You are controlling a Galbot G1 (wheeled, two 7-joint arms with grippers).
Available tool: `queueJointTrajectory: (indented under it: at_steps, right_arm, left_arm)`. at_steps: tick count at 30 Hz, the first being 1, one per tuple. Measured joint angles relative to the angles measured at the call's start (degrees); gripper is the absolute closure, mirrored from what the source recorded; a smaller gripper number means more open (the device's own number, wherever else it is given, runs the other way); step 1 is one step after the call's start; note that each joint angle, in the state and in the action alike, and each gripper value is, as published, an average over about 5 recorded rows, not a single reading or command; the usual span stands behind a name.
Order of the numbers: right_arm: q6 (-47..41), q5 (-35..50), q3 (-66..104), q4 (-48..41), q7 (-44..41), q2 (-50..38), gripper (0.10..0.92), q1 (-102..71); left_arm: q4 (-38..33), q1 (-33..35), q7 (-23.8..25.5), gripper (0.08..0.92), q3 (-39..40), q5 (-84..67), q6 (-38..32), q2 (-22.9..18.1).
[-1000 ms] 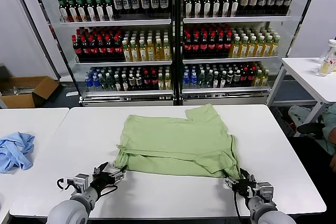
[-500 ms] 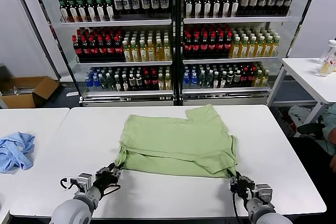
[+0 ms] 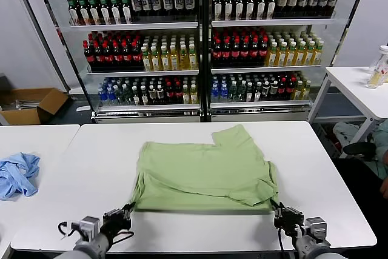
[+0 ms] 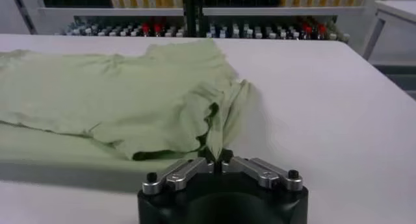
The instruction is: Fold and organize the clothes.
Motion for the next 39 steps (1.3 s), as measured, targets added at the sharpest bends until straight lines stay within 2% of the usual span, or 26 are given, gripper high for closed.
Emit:
queueJointTrajectory:
  at_steps: [6, 10, 21, 30, 35, 39]
  right_arm:
    - [0.53, -1.45, 0.41, 1.52, -0.73, 0.19, 0.877, -2.84]
    - [0.46, -2.35, 0.63, 2.65, -1.09, 0.26, 0.794, -4.36]
    - [-1.07, -0.99, 5.04, 7.74, -1.18, -1.63, 0.474, -6.06]
    - [-3.31, 2.54, 2.85, 5.23, 1.51, -3.85, 0.225, 5.37]
    - [-4.03, 3.83, -2.82, -0.30, 3.03, -3.53, 0.204, 16.08]
    - [-4.40, 4.88, -8.30, -6.34, 4.21, -2.27, 0.202, 25.72]
  left_arm:
    - [-4.91, 7.02, -1.20, 0.919, -1.61, 1.81, 0.52, -0.21]
    - [-7.11, 10.54, -1.51, 0.897, -2.42, 3.39, 0.77, -0.29]
    - [-11.46, 12.89, -1.72, 0.594, -5.79, 3.72, 0.88, 0.01]
    - [-9.98, 6.18, -0.18, 0.334, -6.32, -0.69, -1.02, 2.74]
    - [-5.10, -1.13, 1.07, 0.207, -4.44, -3.90, -1.86, 4.83]
    - [-0.19, -7.57, 2.14, 0.181, -2.08, -5.62, -2.20, 6.33]
